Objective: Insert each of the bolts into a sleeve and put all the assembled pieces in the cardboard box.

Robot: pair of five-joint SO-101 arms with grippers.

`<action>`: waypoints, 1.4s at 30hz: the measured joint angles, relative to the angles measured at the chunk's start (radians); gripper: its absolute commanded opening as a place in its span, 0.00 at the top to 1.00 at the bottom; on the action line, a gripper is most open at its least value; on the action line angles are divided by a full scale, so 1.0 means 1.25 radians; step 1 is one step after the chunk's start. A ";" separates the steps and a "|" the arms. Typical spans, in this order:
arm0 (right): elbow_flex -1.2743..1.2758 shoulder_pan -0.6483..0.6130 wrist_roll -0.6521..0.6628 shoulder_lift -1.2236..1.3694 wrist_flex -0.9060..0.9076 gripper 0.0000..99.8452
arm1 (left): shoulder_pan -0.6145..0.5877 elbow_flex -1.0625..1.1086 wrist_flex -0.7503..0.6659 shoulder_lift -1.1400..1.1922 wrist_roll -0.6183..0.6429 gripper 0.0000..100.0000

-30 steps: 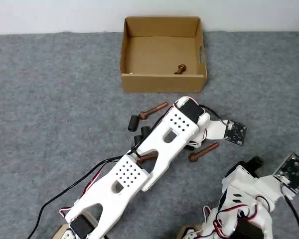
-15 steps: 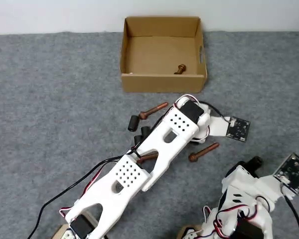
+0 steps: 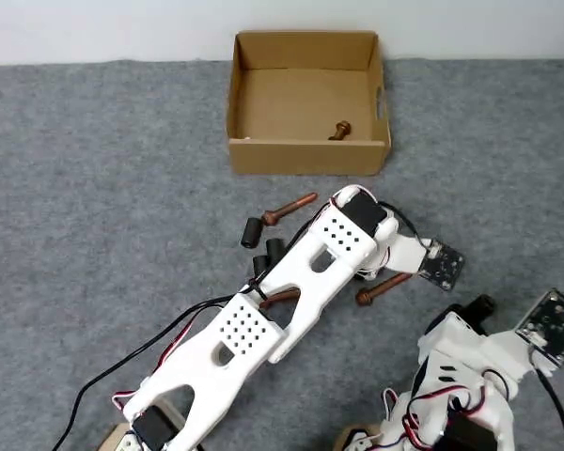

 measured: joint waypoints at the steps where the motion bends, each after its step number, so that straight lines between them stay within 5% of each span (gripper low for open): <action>1: 0.000 0.000 0.000 0.000 0.000 0.99 | 0.000 0.000 0.002 0.000 -0.005 0.95; 11: 0.000 0.000 0.000 0.000 0.000 0.99 | 0.001 0.000 0.012 -0.005 -0.009 1.00; 22: 0.000 0.000 0.000 0.000 0.000 0.99 | -0.001 0.002 0.014 -0.115 0.248 0.99; 26: 0.000 0.000 0.000 0.000 0.000 0.99 | -0.005 0.007 0.015 -0.124 0.261 0.97; 31: 0.000 0.000 0.000 0.000 0.000 0.99 | -0.018 0.007 0.015 -0.092 0.261 0.83; 42: 0.000 0.000 0.000 0.000 0.000 0.99 | -0.064 0.007 -0.022 -0.010 0.260 0.82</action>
